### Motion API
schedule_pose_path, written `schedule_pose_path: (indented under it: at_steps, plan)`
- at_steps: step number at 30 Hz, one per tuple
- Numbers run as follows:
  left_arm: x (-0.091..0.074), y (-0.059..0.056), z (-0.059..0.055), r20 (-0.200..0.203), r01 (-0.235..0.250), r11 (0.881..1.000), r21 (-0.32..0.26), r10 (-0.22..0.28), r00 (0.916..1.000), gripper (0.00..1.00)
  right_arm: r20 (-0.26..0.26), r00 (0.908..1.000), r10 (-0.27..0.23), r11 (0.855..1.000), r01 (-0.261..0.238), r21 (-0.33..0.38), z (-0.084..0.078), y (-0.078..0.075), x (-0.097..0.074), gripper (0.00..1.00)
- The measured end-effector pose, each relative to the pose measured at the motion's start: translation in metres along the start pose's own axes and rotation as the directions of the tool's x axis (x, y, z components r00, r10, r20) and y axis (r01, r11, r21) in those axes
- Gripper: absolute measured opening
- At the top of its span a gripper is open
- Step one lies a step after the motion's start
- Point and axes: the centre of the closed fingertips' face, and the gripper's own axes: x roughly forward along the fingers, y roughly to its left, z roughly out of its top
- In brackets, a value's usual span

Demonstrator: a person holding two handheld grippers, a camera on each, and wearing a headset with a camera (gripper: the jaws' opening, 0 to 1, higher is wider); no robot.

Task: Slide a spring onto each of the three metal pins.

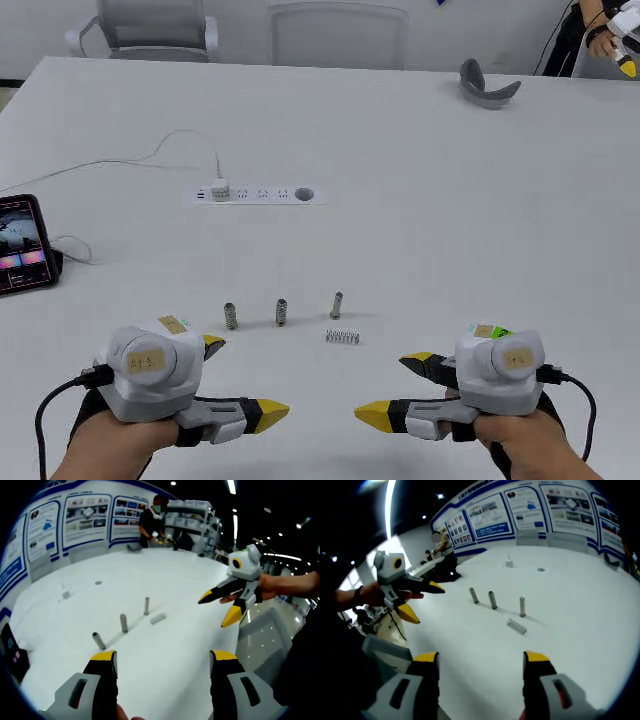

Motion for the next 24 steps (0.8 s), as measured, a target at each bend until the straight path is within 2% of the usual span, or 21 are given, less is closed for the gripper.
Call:
schedule_pose_path:
  at_steps: [11, 24]
  plan:
    - [0.026, -0.010, 0.011, -0.048, 0.065, 0.994, 0.090, -0.061, 0.9970, 0.76, -0.015, 0.9999, 0.003, 1.000, -0.003, -0.018, -0.003, 0.004, -0.010, 0.73]
    - [0.062, -0.015, 0.021, -0.100, 0.141, 0.974, 0.178, -0.125, 0.9872, 0.75, -0.006, 1.0000, 0.002, 1.000, -0.002, -0.004, -0.008, 0.005, -0.018, 0.78]
